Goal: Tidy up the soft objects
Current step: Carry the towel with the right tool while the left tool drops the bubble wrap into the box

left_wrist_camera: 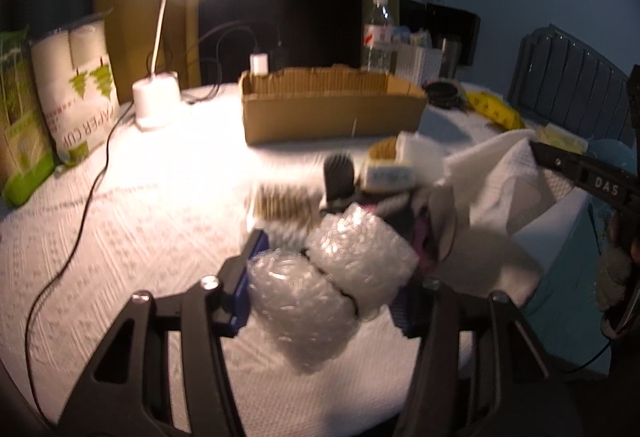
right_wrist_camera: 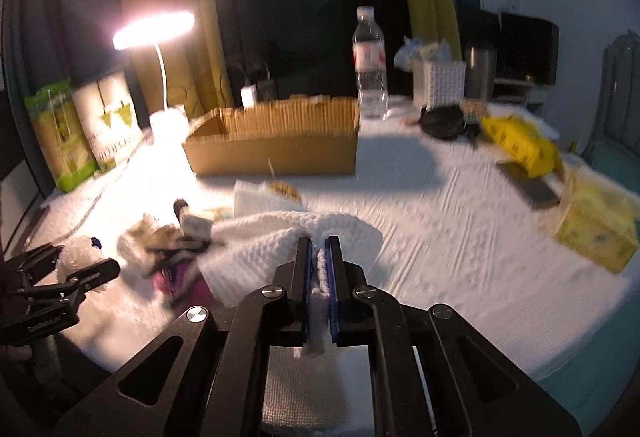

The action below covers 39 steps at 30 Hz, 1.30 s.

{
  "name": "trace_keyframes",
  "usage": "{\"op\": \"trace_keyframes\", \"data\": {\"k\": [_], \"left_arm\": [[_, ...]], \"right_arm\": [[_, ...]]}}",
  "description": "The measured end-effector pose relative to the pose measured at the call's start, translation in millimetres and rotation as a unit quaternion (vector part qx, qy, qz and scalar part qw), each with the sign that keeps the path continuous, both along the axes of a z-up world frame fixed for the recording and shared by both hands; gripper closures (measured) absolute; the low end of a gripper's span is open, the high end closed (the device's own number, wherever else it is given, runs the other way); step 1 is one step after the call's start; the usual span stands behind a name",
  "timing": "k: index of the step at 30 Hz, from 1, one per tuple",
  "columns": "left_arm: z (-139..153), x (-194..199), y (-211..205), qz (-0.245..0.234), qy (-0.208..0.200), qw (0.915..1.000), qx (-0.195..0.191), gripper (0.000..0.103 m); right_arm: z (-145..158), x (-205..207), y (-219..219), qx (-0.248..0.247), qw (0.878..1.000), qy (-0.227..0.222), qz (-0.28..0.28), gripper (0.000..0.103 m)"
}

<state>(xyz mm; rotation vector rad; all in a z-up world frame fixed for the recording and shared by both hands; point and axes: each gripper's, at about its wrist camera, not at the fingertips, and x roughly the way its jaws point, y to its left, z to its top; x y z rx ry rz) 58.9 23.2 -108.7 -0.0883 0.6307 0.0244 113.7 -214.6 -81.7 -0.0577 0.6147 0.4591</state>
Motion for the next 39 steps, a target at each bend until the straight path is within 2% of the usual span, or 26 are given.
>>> {"op": "trace_keyframes", "data": {"k": [7,17,25,34,39], "left_arm": [[26,14,-5,-0.008,-0.021,0.9998,0.002,0.048],[63,43,-5,-0.013,-0.052,0.9985,0.006,0.048],[88,83,2,-0.022,-0.068,0.9974,0.008,0.048],[102,128,4,-0.034,-0.084,0.9958,0.015,0.048],[100,158,7,-0.038,-0.08,0.996,0.013,0.048]], "right_arm": [[34,8,-12,0.019,0.999,-0.029,-0.009,0.095],[56,33,-16,0.032,0.999,-0.042,-0.01,0.095],[69,72,-8,0.04,0.998,-0.05,-0.003,0.095],[75,117,5,0.044,0.998,-0.05,0.008,0.095],[75,141,14,0.045,0.998,-0.047,0.014,0.095]]}}
